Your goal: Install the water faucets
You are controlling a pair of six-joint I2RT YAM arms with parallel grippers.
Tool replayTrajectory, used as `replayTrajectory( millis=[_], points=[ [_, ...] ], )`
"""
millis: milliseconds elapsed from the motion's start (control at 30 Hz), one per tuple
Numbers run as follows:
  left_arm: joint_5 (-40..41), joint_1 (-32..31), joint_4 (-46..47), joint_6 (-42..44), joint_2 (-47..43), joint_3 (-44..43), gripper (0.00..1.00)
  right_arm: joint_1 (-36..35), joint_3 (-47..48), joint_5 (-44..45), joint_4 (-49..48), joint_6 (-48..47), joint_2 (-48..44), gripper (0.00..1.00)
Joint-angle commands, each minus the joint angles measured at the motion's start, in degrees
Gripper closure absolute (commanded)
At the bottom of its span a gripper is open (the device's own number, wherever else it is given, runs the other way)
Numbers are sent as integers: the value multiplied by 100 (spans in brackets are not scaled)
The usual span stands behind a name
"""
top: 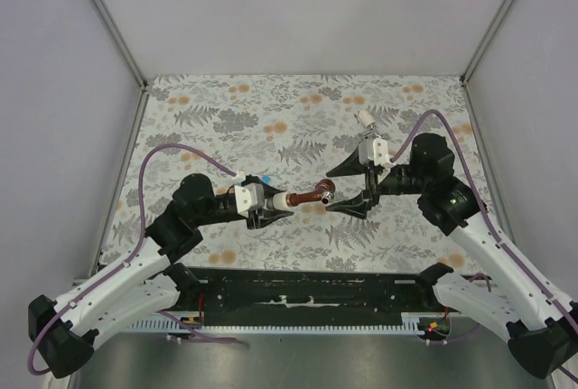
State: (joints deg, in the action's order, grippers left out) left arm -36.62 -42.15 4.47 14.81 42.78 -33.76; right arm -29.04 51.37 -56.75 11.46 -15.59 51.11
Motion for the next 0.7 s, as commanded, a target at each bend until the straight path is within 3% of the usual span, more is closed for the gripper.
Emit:
replayTrajectory(
  millis=[0, 167, 333, 433, 500, 667],
  points=[
    [-231, 32, 441, -233, -33, -281, 98, -84, 303, -486, -346, 117, 144, 21],
    [-302, 32, 450, -294, 90, -333, 98, -243, 382, -486, -417, 153, 311, 23],
    [-267, 32, 441, -250, 107, -324, 98, -436, 566, -399, -295, 224, 610, 32],
    [-144, 32, 441, -189, 63, -298, 98, -550, 681, -223, -83, 267, 821, 43],
    [75, 32, 432, -67, -15, -254, 98, -550, 733, -56, -100, 669, 935, 57],
    [1032, 14, 519, 522, -288, 61, 98, -550, 769, 690, -469, 2715, 1216, 77]
  ],
)
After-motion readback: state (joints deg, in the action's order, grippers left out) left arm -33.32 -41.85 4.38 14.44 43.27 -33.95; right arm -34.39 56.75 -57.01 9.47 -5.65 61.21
